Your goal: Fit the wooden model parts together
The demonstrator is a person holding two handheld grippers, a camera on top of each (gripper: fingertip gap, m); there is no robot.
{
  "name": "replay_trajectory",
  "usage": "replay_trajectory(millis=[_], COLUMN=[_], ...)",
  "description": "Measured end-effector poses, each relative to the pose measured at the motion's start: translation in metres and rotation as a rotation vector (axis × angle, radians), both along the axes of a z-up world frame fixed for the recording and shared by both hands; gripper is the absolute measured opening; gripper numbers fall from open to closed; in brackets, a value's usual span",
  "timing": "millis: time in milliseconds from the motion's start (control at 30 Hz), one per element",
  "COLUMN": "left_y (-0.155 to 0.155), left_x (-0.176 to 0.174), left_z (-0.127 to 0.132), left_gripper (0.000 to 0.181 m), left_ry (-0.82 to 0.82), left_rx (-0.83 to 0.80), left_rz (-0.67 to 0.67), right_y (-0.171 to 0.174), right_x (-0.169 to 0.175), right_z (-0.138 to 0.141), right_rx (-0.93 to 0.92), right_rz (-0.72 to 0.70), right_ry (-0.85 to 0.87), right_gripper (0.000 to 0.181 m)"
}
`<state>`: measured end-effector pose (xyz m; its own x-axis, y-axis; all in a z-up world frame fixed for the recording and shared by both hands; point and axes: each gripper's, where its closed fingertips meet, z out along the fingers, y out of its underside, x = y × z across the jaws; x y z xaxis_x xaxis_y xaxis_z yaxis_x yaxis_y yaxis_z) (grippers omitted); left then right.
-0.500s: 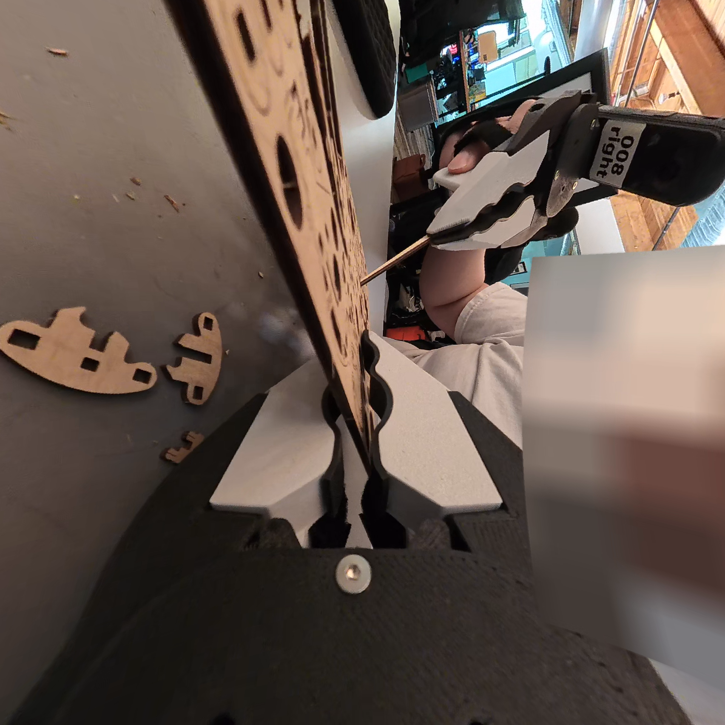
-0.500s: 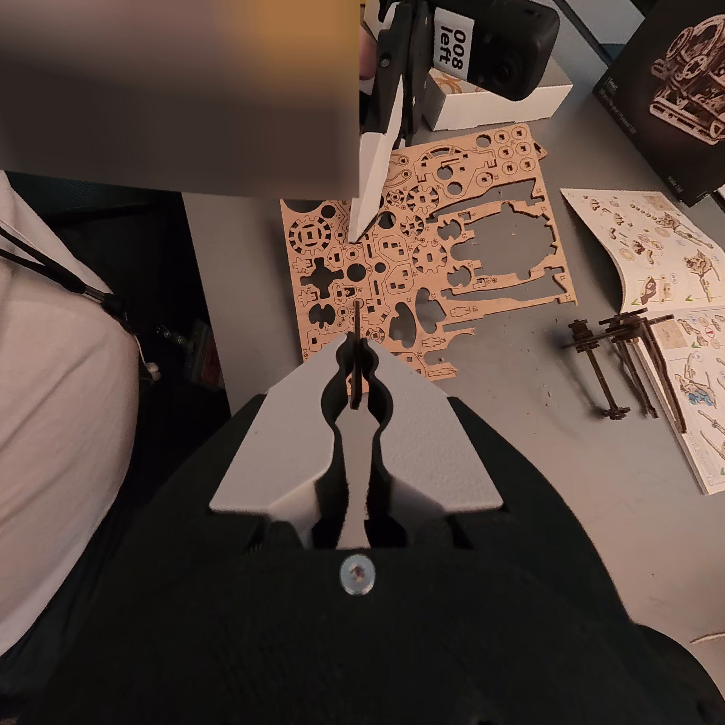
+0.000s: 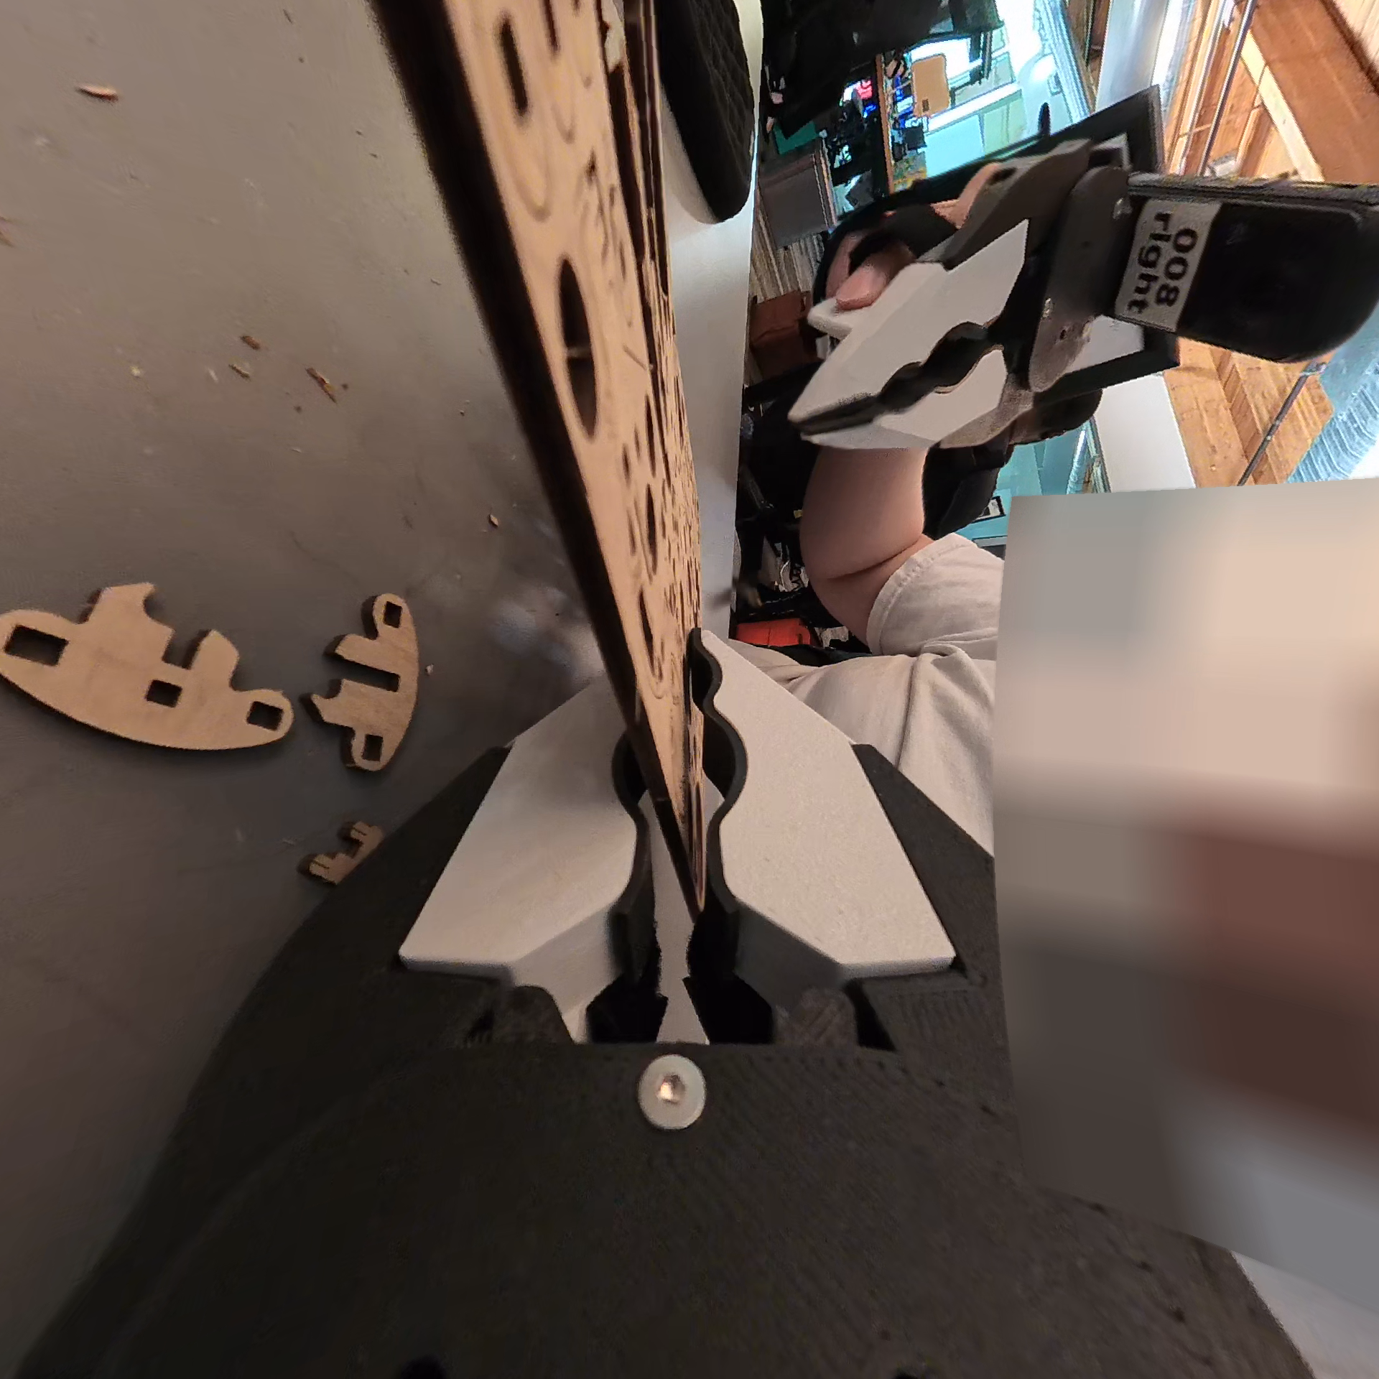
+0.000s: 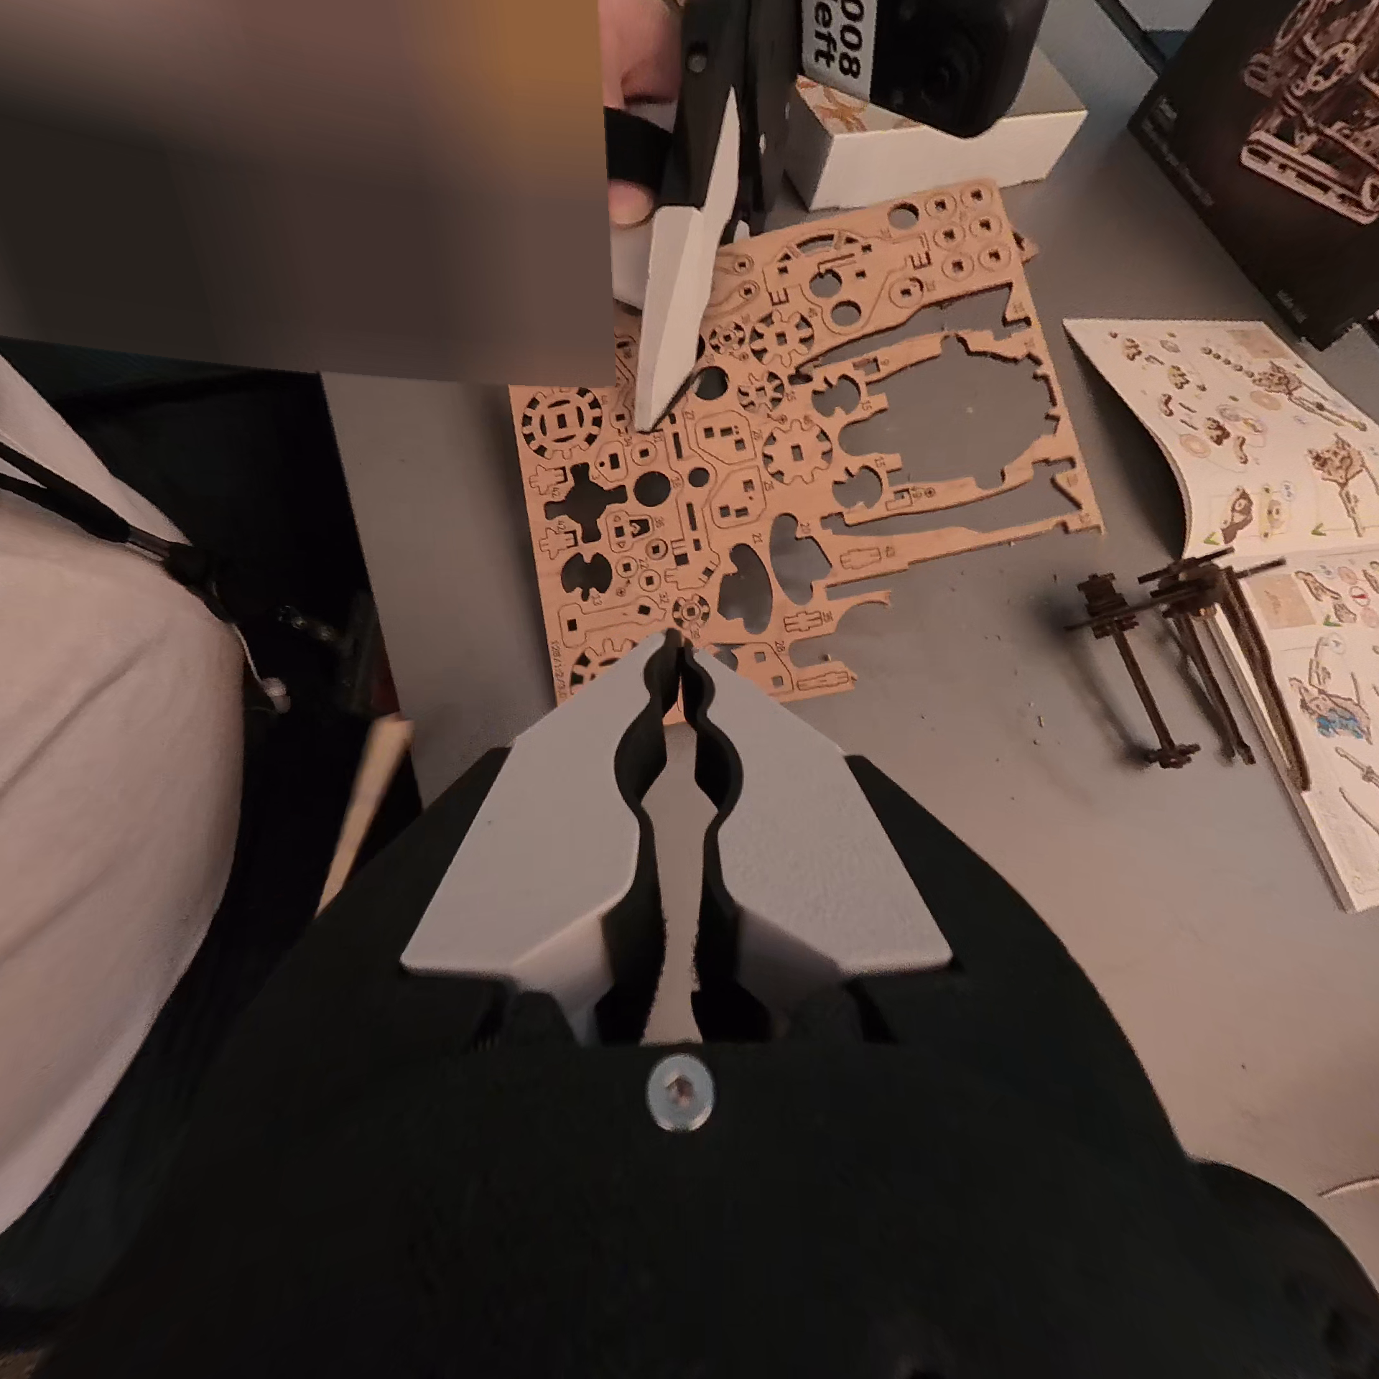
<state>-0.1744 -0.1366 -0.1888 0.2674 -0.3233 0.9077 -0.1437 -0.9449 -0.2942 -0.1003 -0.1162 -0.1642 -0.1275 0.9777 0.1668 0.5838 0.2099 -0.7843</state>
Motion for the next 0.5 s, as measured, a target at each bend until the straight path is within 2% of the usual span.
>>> replay_trajectory(millis=[133,233,267,400,500], left_y=[0.0,-0.001,-0.001,-0.001,0.0], left_x=[-0.001,0.0,0.0,0.0,0.0], left_z=[0.0,-0.001,-0.001,-0.001,0.0], left_gripper=[0.001,0.001,0.001,0.001,0.001], left_ry=[0.0,0.002,0.004,0.001,-0.008], left_rx=[-0.006,-0.007,-0.005,-0.011,-0.015], left_rz=[0.004,-0.003,-0.005,-0.006,-0.003], right_y=[0.0,-0.053,-0.065,-0.105,-0.118], right_x=[0.008,0.02,0.025,0.037,0.036], right_z=[-0.004,-0.005,-0.007,-0.005,-0.032], right_rx=[-0.073,-0.359,-0.401,-0.456,-0.369], right_rz=[-0.057,0.12,0.159,0.3,0.323], right_ry=[0.067,0.156,0.177,0.247,0.144], right_gripper=[0.0,0.0,0.0,0.001,0.008])
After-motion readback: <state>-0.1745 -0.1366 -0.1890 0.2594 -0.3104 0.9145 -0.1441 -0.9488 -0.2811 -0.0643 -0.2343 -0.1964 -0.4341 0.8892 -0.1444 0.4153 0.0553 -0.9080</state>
